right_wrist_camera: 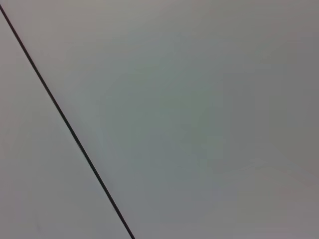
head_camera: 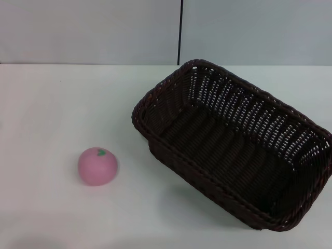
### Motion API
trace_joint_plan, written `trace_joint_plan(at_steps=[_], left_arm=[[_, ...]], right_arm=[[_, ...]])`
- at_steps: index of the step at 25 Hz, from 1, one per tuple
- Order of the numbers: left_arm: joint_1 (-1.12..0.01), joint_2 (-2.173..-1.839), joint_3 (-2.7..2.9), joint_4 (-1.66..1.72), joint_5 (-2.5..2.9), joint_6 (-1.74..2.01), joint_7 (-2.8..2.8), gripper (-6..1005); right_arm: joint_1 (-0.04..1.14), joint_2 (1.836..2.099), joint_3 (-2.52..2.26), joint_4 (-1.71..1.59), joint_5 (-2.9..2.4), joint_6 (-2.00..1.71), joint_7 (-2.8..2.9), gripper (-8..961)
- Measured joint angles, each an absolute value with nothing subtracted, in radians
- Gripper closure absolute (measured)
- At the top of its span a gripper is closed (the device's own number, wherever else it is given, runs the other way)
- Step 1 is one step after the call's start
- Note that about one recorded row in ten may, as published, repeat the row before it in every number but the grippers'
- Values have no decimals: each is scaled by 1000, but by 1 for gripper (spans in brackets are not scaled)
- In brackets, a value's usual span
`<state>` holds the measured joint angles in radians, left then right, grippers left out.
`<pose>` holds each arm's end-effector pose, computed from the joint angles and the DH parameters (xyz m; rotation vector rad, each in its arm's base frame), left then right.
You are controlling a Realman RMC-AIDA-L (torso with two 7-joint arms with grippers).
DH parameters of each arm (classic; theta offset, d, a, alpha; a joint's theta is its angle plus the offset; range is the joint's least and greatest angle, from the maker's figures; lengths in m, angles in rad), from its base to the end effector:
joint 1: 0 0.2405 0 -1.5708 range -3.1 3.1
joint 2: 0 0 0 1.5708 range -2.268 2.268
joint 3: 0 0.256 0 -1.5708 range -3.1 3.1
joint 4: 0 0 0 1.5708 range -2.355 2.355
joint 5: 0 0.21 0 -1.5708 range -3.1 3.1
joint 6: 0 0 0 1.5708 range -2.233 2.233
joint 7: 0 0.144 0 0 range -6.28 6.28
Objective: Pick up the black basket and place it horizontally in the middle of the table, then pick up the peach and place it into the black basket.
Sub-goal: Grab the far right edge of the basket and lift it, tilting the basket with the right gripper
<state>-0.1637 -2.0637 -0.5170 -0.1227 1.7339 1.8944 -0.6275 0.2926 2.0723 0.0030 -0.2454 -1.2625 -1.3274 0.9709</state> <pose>-0.3533 0.1981 0.0699 -1.0618 -0.4743 -1.2968 0.4137 0.2634 0.0968 -1.1197 0.8806 1.0654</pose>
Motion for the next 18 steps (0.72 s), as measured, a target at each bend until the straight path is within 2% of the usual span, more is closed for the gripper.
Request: trace_joint_plan(at_steps=[13, 18], left_arm=[[-167, -2065, -517, -123, 1730, 1895, -627, 214], [-167, -2065, -517, -123, 1730, 1893, -627, 214]], right_arm=[[294, 2070, -17, -248, -1272, -1333, 968, 362], [275, 2061, -130, -312, -1278, -1409, 990, 361]])
